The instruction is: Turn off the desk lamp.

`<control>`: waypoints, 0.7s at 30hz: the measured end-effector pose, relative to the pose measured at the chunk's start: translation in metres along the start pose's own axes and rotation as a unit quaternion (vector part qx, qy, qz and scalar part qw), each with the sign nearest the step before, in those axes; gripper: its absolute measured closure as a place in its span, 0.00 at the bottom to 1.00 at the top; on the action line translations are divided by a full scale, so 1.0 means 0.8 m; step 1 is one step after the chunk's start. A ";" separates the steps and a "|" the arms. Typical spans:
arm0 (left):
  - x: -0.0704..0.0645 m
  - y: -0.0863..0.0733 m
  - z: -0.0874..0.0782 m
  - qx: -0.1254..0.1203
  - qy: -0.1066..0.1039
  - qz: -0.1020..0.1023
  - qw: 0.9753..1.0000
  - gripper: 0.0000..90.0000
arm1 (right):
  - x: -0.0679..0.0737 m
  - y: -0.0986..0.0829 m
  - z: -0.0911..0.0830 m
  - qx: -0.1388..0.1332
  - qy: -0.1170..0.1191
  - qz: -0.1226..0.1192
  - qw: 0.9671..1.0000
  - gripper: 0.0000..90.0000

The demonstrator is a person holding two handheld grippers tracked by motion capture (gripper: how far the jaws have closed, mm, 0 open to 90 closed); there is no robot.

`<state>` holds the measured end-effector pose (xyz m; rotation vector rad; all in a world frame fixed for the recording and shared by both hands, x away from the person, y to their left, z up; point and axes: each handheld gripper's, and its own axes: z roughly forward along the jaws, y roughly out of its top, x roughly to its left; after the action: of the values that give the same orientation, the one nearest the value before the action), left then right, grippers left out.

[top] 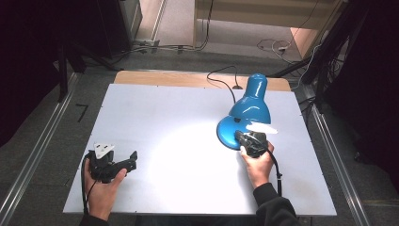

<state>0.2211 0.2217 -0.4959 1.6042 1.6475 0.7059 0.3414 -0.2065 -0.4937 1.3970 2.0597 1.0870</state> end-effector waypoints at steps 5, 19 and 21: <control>0.000 0.000 -0.001 0.000 -0.001 0.000 1.000 0.08 | -0.001 0.000 0.001 0.001 0.001 0.000 1.000 0.98; 0.000 0.000 -0.001 0.000 -0.002 0.000 1.000 0.08 | -0.002 0.000 0.001 0.000 0.005 0.002 1.000 0.98; 0.000 0.000 -0.001 0.000 -0.002 0.000 1.000 0.08 | -0.002 0.000 0.001 0.000 0.006 0.003 1.000 0.98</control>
<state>0.2204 0.2217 -0.4954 1.6053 1.6438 0.7023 0.3428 -0.2078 -0.4947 1.3994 2.0653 1.1015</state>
